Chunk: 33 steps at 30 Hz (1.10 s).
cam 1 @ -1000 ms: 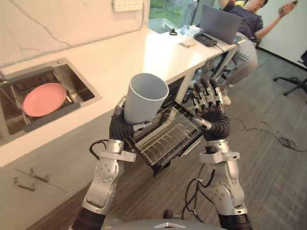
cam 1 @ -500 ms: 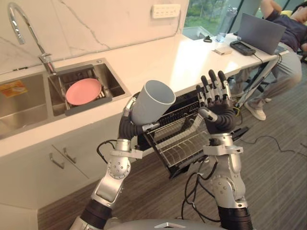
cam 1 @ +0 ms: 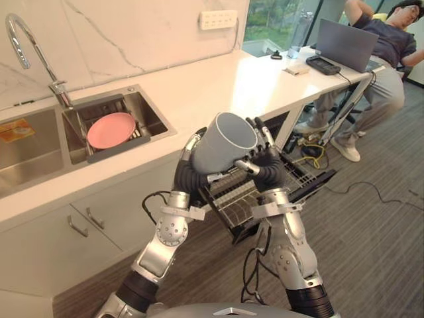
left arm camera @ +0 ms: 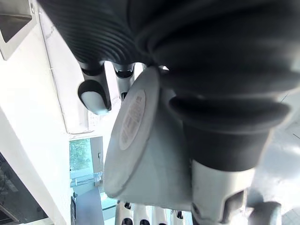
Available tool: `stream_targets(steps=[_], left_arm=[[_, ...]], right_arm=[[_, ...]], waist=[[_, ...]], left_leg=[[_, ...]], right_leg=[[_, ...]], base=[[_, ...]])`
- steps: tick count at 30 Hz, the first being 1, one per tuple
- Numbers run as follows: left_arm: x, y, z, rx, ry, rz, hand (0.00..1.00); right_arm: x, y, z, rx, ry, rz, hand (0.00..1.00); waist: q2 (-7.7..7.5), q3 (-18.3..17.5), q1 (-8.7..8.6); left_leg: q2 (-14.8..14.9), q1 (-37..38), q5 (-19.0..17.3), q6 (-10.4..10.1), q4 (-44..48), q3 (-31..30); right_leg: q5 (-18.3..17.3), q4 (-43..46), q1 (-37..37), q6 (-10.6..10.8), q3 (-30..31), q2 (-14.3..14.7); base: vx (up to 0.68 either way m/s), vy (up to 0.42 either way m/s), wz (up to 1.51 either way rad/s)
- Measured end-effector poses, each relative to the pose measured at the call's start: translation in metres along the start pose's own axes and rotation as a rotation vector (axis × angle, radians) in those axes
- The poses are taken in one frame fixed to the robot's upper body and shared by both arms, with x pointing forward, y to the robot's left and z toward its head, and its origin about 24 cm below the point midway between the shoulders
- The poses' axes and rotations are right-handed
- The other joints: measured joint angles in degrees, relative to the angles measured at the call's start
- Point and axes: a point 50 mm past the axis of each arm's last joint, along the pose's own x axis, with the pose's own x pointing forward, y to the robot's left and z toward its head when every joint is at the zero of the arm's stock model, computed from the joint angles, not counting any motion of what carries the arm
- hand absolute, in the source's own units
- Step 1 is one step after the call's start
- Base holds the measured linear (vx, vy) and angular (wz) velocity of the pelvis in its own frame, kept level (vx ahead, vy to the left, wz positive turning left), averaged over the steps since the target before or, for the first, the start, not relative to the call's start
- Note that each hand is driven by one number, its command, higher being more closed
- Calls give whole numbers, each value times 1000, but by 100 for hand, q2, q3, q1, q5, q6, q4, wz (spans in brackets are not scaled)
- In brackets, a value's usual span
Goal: Walk over to the sink, pick up the cup, carry it to the dishwasher, place the cup inside the dishwasher, then close the dishwasher door
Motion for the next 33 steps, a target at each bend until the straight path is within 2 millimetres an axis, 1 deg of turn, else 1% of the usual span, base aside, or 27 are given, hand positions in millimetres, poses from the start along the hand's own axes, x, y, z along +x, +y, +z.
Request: stream_targets(steps=[4, 6, 8, 11, 16, 19, 24, 29, 30, 33], left_arm=[[-1, -2, 0, 6, 2, -10, 100], [-1, -3, 0, 6, 3, -13, 100], [-2, -4, -4, 12, 23, -16, 100], [-3, -6, -8, 16, 48, -28, 100], [-4, -10, -9, 15, 56, -43, 100], [-6, -13, -10, 15, 65, -59, 100], [-7, -14, -14, 30, 77, -67, 100], [-9, -15, -17, 61, 89, -68, 100], [-9, -15, -17, 74, 87, -65, 100], [-9, -14, -18, 101, 86, -52, 100]], right_arm=[[0, 4, -5, 11, 31, -1, 0], [0, 5, -7, 14, 38, 0, 0], [0, 4, -13, 17, 62, -17, 0], [-1, 7, -16, 23, 77, -20, 0], [-1, 9, -17, 28, 83, -11, 0], [-1, 14, -21, 36, 108, 7, 0], [-1, 13, -23, 20, 134, 10, 0], [0, 13, -25, -15, 155, 17, 0], [0, 13, -25, -17, 157, 18, 100], [0, 14, -25, -27, 166, 26, 100]], waist=[[1, -169, 5], [0, -198, 7], [0, -266, 17], [3, -269, -9], [-1, -289, 1], [-13, -355, 3], [-32, -451, 5], [-30, -471, 5], [-33, -492, 5], [-30, -519, 3]], left_leg=[[0, -9, 4, 1, -2, 32], [0, -7, 4, 1, -2, 62], [1, -28, 4, 1, -2, 132], [-2, -30, 11, 3, -2, 141], [-1, -31, 15, 3, -3, 141], [-1, -43, 15, 2, -3, 141], [-2, -64, 18, -3, -2, 145], [-1, -84, 22, -7, -2, 148], [-1, -96, 24, -8, -2, 149], [0, -98, 27, -10, -2, 149]], right_leg=[[41, -87, -8, 7, 35, 12], [76, -112, -18, -4, 75, 18], [136, -156, -85, -9, 126, 21], [156, -175, -93, -14, 140, 21], [150, -182, -94, -5, 140, 21], [157, -197, -99, -12, 138, 22], [212, -260, -98, -22, 140, 29], [263, -324, -98, -27, 147, 41], [276, -350, -99, -24, 147, 44], [282, -365, -98, -14, 147, 47]], base=[[-10, 1, -3], [-6, 3, -11], [-15, 5, -16], [-10, 1, -4], [0, 0, 0], [0, 0, 0], [0, 0, 0], [0, 0, 0], [0, 0, 0], [0, 0, 0]])
